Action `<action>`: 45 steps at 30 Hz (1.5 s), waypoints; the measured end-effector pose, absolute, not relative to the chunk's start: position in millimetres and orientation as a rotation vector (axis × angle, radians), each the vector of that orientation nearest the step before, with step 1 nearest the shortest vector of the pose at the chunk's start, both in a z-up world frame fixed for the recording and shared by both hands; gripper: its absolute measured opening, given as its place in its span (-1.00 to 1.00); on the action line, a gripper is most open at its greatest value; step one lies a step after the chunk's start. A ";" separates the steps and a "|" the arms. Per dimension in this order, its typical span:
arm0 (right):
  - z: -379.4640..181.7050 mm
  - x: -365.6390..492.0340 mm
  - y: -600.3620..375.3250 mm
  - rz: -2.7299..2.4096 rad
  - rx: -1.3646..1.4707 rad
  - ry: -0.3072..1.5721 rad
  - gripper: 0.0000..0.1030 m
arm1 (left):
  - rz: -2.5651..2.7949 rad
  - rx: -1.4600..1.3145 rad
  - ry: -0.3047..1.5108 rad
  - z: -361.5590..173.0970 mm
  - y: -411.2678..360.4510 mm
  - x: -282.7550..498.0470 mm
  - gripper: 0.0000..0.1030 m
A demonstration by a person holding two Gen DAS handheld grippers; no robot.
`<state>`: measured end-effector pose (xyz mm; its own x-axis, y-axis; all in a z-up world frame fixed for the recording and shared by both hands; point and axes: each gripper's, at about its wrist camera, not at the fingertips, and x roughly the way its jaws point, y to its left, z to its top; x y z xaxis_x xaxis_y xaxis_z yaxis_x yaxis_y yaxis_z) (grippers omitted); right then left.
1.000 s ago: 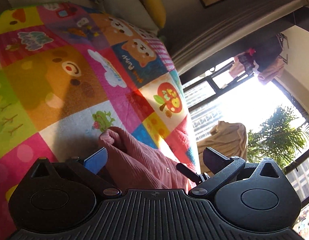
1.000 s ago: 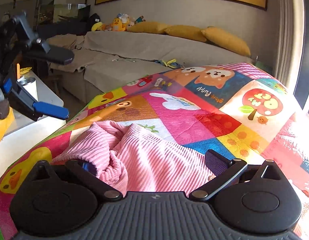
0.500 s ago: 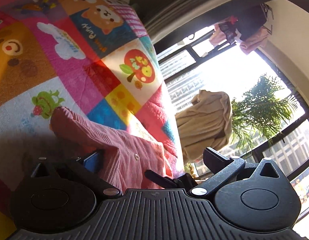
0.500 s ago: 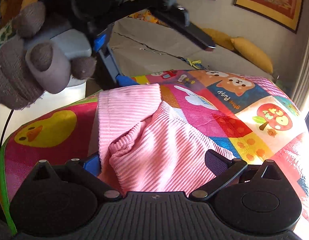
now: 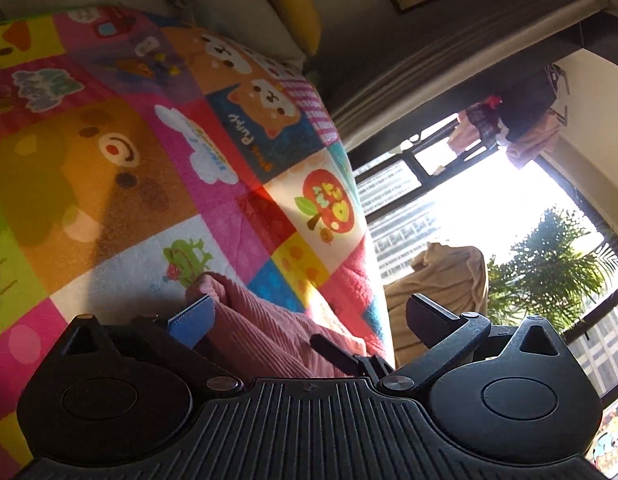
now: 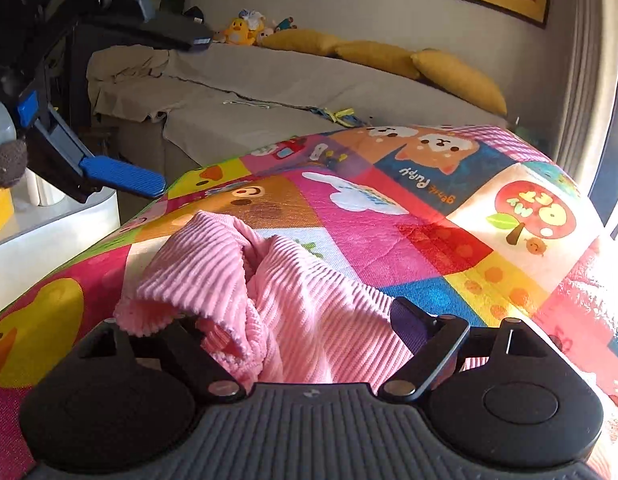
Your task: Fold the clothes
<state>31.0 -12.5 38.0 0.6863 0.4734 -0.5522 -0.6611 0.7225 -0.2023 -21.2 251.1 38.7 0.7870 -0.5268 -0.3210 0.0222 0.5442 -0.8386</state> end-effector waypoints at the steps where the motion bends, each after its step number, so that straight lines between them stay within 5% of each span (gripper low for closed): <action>1: 34.1 28.6 -10.0 0.667 -0.432 0.491 0.66 | -0.337 -0.974 0.633 29.8 251.2 -16.6 1.00; 12: 24.7 18.7 -25.7 0.704 -0.451 0.485 0.65 | -0.456 -0.893 0.876 15.0 168.0 56.2 1.00; 17: 45.3 26.1 -88.3 0.633 -0.271 0.459 0.12 | -0.621 -0.746 0.834 72.4 99.8 73.4 1.00; 21: 63.2 36.8 -157.0 0.490 -0.120 0.430 0.09 | -0.773 -0.625 0.826 103.7 24.7 92.2 1.00; 27: 45.6 55.5 -246.5 0.319 0.052 0.585 0.25 | -0.850 -0.506 0.720 148.1 -18.3 91.4 1.00; 30: 43.6 53.0 -262.1 0.335 0.069 0.579 0.56 | -0.646 -0.384 0.654 144.3 2.3 77.2 1.00; 38: 74.8 22.9 -287.9 0.212 -0.064 0.370 0.94 | -0.502 -0.397 0.859 39.8 24.3 64.3 1.00; 45: 92.9 1.6 -278.8 0.151 -0.303 0.277 0.96 | -0.472 -0.075 0.926 11.0 -18.9 45.4 1.00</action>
